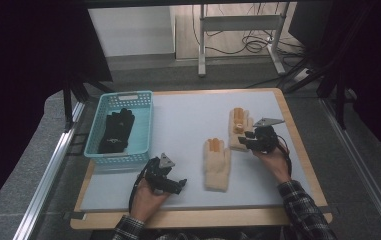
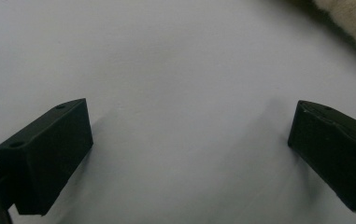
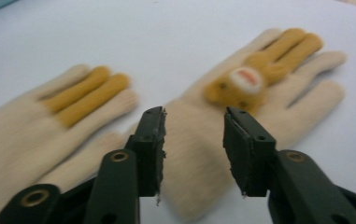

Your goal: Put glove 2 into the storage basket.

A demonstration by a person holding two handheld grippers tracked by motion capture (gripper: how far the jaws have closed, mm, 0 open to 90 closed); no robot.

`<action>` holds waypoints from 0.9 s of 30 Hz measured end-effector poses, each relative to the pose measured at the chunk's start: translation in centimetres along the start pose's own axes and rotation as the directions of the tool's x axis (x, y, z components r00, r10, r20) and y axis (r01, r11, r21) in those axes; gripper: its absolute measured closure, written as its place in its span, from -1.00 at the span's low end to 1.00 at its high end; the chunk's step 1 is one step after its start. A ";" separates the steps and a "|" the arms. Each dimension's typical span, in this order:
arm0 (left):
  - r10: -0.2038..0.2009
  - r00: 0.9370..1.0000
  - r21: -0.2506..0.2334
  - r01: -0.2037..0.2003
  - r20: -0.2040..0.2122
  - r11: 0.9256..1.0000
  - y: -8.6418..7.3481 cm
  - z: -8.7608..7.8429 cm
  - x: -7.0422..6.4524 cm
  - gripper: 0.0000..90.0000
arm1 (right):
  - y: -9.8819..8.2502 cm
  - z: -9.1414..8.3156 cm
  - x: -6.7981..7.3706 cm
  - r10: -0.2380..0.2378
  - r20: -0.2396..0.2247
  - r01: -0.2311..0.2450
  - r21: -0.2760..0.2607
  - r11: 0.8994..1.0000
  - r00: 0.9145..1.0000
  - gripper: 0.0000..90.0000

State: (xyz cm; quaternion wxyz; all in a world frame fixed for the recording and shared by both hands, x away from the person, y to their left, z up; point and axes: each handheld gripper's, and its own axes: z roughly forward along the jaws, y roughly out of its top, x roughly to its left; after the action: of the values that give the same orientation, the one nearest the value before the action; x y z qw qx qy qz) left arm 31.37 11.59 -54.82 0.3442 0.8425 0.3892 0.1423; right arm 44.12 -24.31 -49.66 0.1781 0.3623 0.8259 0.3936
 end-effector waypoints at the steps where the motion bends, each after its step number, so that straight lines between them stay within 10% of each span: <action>1: 0.000 1.000 0.000 0.000 0.000 1.000 0.0 0.0 0.0 -0.99 | 0.0 0.0 0.0 0.000 0.000 0.000 0.000 1.000 1.000 0.23; 8: 0.000 1.000 0.000 0.000 0.000 1.000 0.0 0.0 0.0 -0.99 | 0.9 2.4 -2.8 -0.034 0.015 0.034 -0.002 0.999 0.999 -0.03; 18: 0.000 1.000 -0.001 0.000 0.001 1.000 0.0 0.0 0.0 -0.99 | 1.0 4.8 -3.3 -0.067 -0.004 0.067 0.027 0.997 0.998 -0.07; 27: 0.001 1.000 -0.001 -0.001 0.000 1.000 0.0 0.0 0.0 -0.99 | 1.2 4.9 -3.3 -0.002 0.028 0.001 0.054 0.999 1.000 0.49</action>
State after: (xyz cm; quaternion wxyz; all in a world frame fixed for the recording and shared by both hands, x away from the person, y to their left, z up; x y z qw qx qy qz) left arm 31.36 11.59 -54.82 0.3447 0.8425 0.3887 0.1425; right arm 49.71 -23.65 -51.76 0.1802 0.3720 0.8338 0.3658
